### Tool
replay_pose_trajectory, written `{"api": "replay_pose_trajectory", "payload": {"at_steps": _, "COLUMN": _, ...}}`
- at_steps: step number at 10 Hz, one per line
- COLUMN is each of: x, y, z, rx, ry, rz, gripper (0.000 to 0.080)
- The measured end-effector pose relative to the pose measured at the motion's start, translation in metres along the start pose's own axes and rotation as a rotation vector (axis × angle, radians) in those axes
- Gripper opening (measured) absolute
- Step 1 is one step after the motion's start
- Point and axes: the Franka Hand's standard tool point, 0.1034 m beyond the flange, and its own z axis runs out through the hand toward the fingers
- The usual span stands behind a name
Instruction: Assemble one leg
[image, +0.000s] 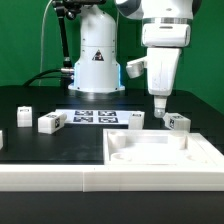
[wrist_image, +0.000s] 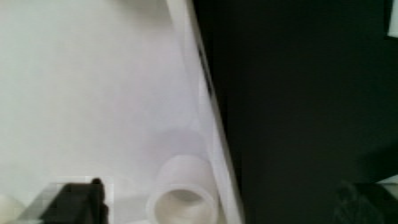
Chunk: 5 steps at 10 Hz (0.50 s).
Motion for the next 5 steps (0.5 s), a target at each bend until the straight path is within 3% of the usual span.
{"api": "replay_pose_trajectory", "payload": {"at_steps": 2, "x": 0.002, "y": -0.001, "z": 0.0, "rx": 0.003, "ry": 0.005, "rz": 0.161, "gripper": 0.0649}}
{"api": "replay_pose_trajectory", "payload": {"at_steps": 3, "x": 0.006, "y": -0.008, "z": 0.003, "rx": -0.009, "ry": 0.028, "rz": 0.325, "gripper": 0.0649}}
{"api": "replay_pose_trajectory", "payload": {"at_steps": 5, "x": 0.017, "y": -0.031, "z": 0.009, "rx": 0.006, "ry": 0.038, "rz": 0.539, "gripper": 0.0649}}
